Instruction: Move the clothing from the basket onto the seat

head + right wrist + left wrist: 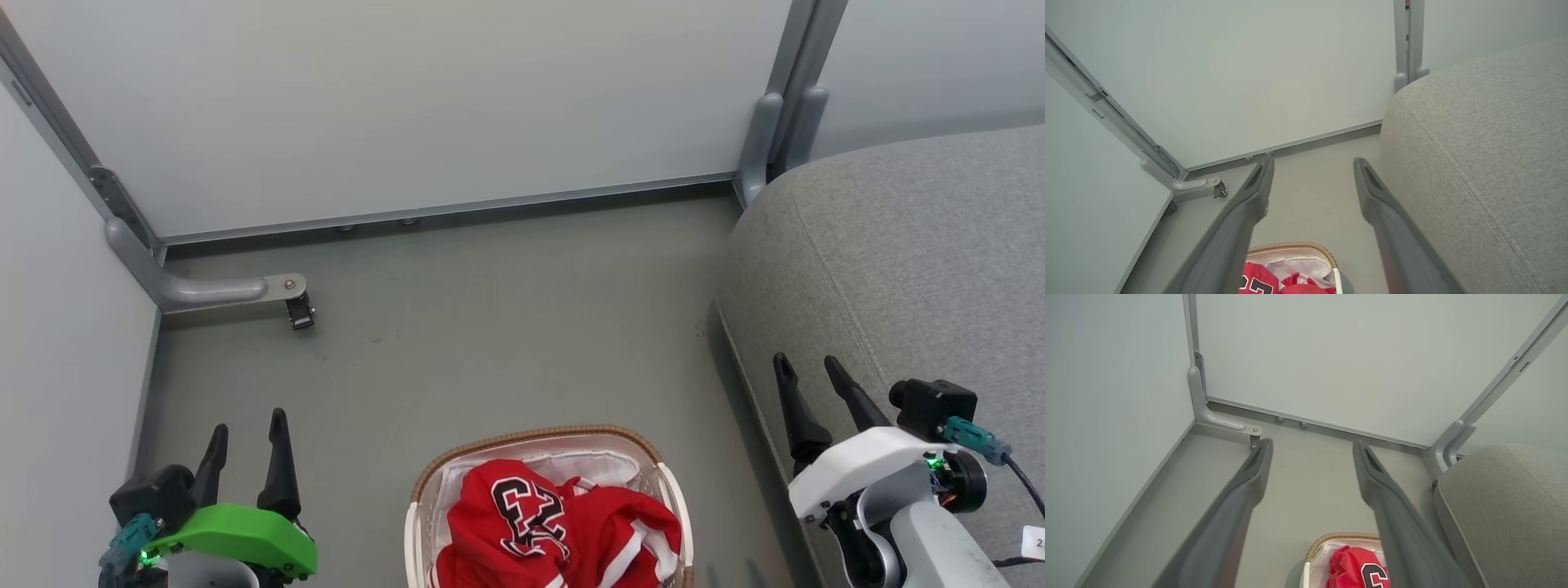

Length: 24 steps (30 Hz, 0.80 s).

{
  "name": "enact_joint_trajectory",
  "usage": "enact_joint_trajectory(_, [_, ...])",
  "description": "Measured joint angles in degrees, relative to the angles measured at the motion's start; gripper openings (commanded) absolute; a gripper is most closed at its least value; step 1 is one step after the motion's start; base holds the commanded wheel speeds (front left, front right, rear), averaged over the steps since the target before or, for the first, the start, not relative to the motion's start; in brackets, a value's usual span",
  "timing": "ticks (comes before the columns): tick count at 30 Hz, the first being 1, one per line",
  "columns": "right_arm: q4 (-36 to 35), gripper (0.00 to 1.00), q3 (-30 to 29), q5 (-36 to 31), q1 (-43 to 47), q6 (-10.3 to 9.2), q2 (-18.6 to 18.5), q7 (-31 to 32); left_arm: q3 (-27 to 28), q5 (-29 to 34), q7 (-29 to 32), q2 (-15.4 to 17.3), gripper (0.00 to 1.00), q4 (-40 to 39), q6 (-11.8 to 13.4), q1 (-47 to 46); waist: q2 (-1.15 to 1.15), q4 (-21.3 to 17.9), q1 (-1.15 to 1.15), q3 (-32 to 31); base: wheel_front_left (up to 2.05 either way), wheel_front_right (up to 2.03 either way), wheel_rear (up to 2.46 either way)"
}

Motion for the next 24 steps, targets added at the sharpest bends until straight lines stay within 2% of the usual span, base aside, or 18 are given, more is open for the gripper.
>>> enact_joint_trajectory(16, [0.6,1.0,0.1,-8.8,0.1,0.0,0.5,-2.1,0.4,7.9,-2.1,-0.9,1.0,-0.4,0.0,1.3,0.0,0.1,0.0,-0.2,0.0,0.0,0.0])
enact_joint_trajectory(24, [0.7,1.0,-1.8,-12.1,1.2,0.01,1.4,-3.0,1.7,10.9,-3.1,-1.6,1.0,-1.1,-0.2,1.9,0.0,0.1,0.0,0.0,0.0,0.0,0.0])
